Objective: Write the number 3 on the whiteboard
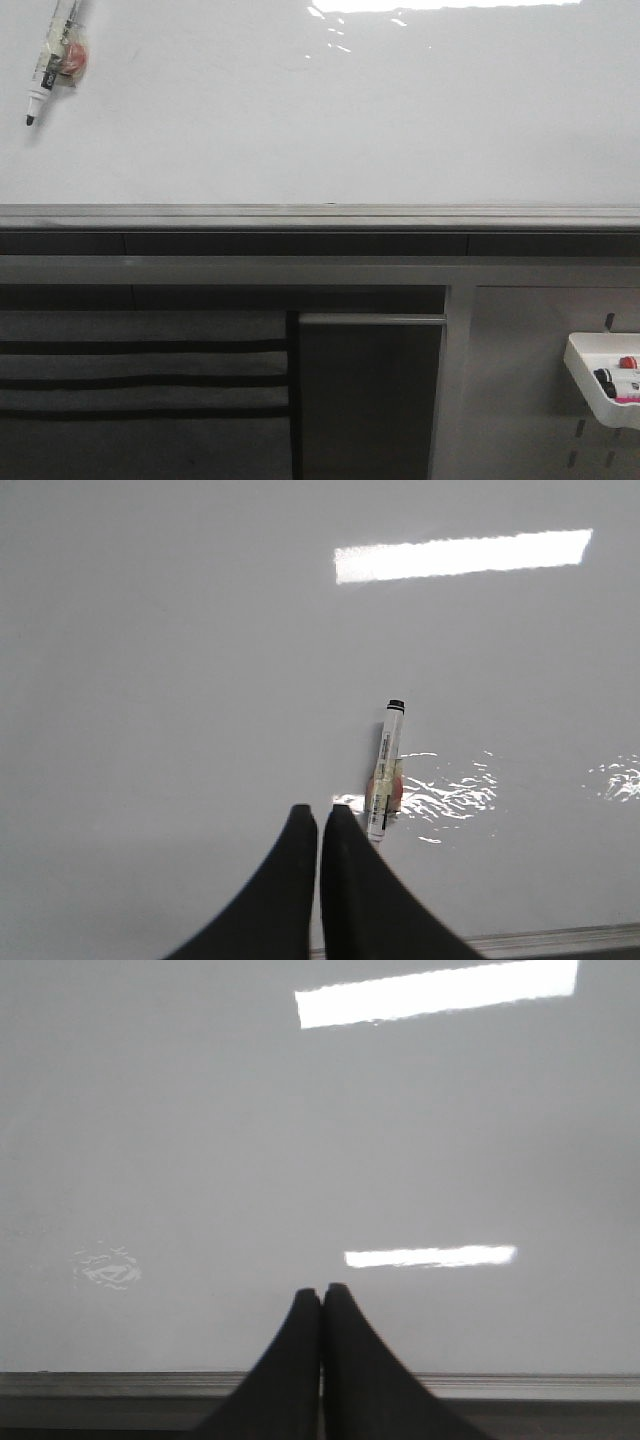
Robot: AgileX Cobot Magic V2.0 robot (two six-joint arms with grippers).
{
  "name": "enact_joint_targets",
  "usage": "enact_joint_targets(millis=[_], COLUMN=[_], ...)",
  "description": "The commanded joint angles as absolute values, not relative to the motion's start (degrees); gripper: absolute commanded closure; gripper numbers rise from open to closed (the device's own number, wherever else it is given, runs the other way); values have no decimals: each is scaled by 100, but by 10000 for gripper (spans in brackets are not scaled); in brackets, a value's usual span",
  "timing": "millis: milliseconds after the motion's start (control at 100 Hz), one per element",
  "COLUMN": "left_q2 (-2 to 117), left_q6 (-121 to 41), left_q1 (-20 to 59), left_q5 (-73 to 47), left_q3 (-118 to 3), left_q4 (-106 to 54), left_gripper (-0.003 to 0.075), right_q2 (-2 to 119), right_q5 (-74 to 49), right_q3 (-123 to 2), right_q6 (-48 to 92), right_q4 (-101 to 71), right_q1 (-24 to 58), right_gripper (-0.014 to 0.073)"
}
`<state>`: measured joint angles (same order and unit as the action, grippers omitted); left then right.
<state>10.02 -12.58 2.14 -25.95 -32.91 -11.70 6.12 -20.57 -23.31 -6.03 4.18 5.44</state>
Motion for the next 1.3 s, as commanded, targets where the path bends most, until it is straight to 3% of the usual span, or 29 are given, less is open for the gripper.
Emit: enact_joint_targets(millis=[0,970,1069,1139,1189,1289], left_q2=[1486,1772,1772,1772,1772,1772], left_q6=[-1193,-1193,-1193,-1229,-1240,-1240], left_q1=[206,206,206,206,206,206], left_q5=[-2499,-2398,-2409,-2460,-2502,-2531], left_q3=[-3825,-3937,-3937,-3937,-3937,-3937], left_q4=[-1250,-1215,-1199,-1175,-1090,-1035], left_gripper=[738,738,719,640,548,280], right_q2=[1058,1498,1498,1498,1498,1498], right_q5=[-2091,-1995,-1995,-1995,-1995,-1995], right_q3=[-2874,-3190,-3190,-3190,-3190,-3190], right_q6=[-599,-599,-599,-599,-599,-599], right_q4=[419,485,485,485,485,485], right_q1=[498,498,498,498,498,498], right_gripper=[668,656,563,435,310,101])
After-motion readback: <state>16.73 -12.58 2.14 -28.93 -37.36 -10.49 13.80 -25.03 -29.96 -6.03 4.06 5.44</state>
